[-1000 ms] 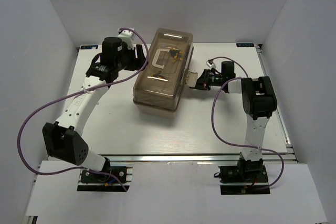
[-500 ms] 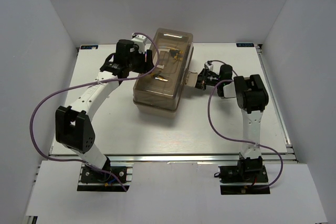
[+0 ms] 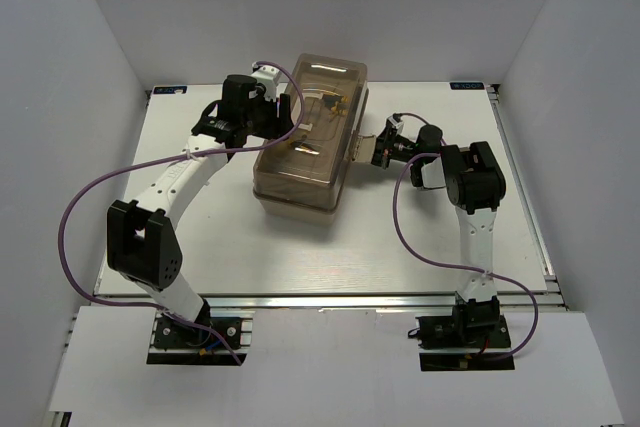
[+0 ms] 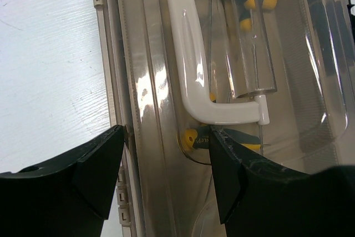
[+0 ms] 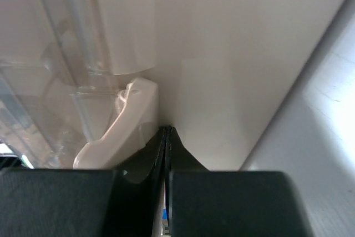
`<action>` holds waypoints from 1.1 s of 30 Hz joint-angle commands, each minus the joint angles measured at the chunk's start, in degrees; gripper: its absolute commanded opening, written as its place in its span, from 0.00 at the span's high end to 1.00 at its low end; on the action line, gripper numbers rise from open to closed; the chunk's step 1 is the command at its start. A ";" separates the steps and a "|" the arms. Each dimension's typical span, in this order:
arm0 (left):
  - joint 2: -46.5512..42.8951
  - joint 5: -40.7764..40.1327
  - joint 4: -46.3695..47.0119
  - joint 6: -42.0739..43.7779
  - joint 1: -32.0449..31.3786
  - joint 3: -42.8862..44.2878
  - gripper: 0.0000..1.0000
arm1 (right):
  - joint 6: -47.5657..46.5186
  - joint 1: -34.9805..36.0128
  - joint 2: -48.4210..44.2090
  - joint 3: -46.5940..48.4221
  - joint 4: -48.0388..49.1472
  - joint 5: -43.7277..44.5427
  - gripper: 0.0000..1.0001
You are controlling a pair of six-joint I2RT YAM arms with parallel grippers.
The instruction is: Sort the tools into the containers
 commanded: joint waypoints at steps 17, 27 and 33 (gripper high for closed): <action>-0.59 0.95 -0.94 0.42 -1.29 -1.24 0.29 | -2.04 1.43 -10.01 2.20 -2.27 -2.40 1.00; -1.73 1.39 0.20 0.16 -1.29 -3.18 0.29 | -11.45 1.08 -14.67 4.31 -17.39 -2.58 1.00; -2.17 1.74 0.46 0.07 -1.29 -3.88 0.29 | -21.35 1.08 -17.74 7.91 -31.59 -1.62 1.00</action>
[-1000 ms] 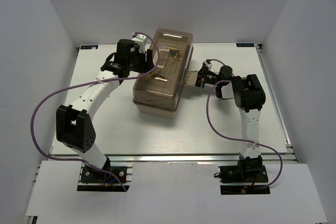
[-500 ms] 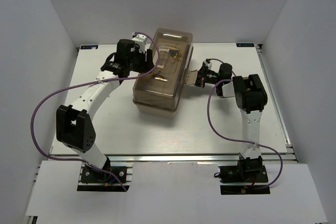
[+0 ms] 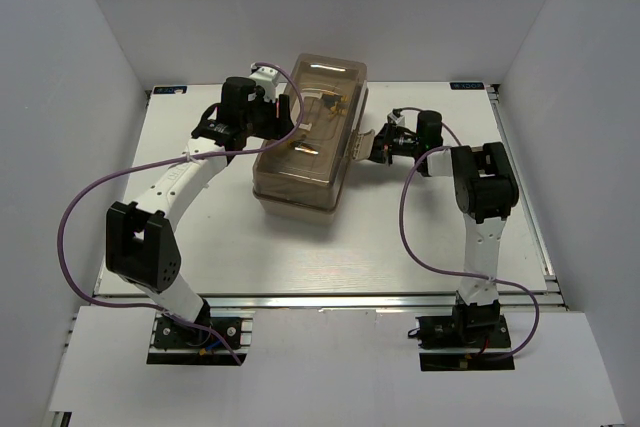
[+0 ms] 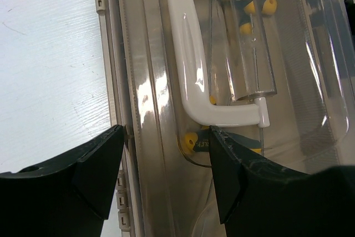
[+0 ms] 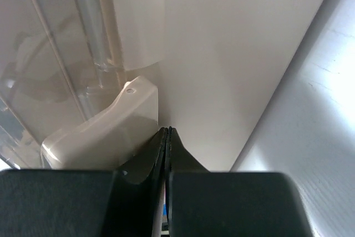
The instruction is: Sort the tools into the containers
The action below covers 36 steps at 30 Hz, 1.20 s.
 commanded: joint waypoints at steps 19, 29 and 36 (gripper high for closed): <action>-0.73 3.13 -2.51 0.16 -1.46 -2.18 0.29 | -25.03 1.05 -12.44 15.41 -33.27 3.38 1.00; 0.32 3.74 -2.24 0.25 -1.99 -1.74 0.29 | -26.88 1.58 -13.31 17.26 -35.83 3.91 1.00; 1.12 3.74 -2.24 0.33 -2.25 -1.04 0.29 | -28.45 1.76 -13.49 16.56 -36.44 4.17 1.00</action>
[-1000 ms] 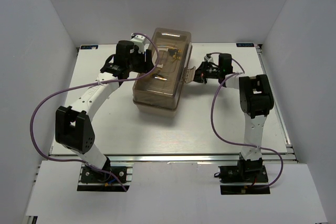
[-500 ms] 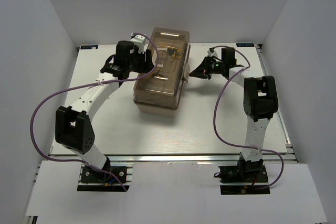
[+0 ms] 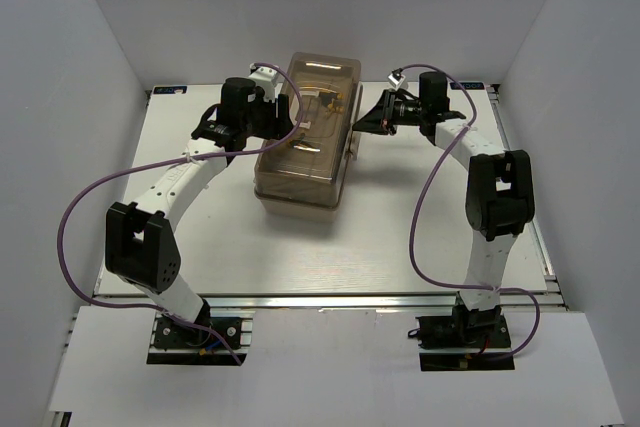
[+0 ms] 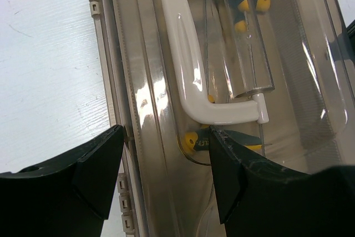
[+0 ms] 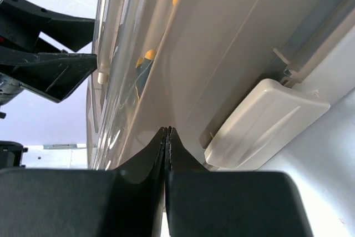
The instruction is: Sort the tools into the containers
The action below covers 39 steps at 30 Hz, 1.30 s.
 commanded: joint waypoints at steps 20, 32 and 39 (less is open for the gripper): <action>-2.61 1.13 -0.79 -1.66 -2.25 -0.25 0.29 | -26.97 -1.16 -5.97 5.91 -22.56 32.76 1.00; -7.19 -6.86 0.53 -5.09 -1.64 2.66 0.22 | -28.21 1.65 -4.13 0.71 -20.36 39.43 1.00; -4.83 -4.07 -0.17 -5.97 0.47 0.98 0.21 | -24.78 6.57 1.22 6.23 -22.98 43.57 1.00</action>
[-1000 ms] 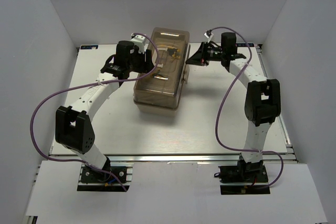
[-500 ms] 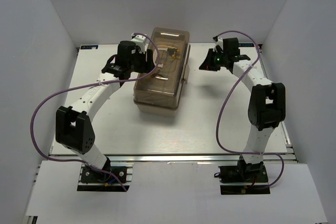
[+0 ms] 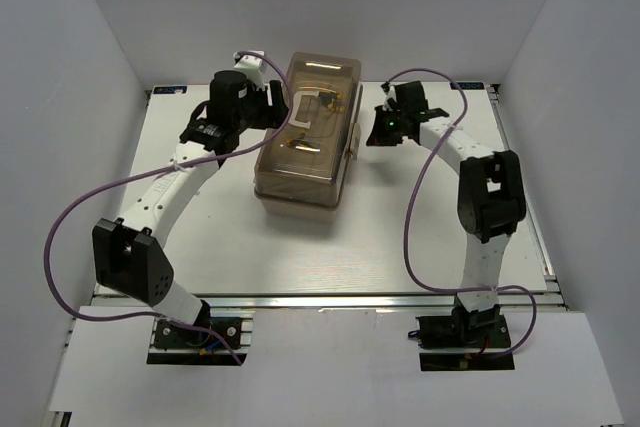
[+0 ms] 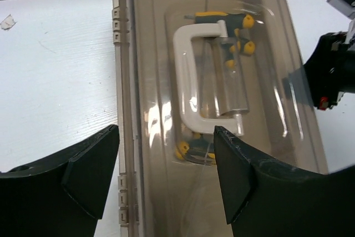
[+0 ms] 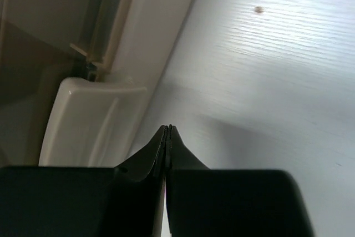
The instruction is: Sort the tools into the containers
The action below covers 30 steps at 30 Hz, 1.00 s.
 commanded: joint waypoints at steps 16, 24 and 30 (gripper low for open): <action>10.14 14.17 -0.45 3.29 1.39 0.15 0.23 | 4.81 5.09 7.07 11.44 -3.51 2.31 1.00; 12.51 17.50 -1.42 4.17 1.31 0.33 0.24 | 8.85 7.02 6.98 12.15 -1.67 -2.87 1.00; 12.95 19.35 -1.69 4.09 1.22 -0.63 0.25 | 11.67 7.46 7.16 11.88 1.50 -6.39 1.00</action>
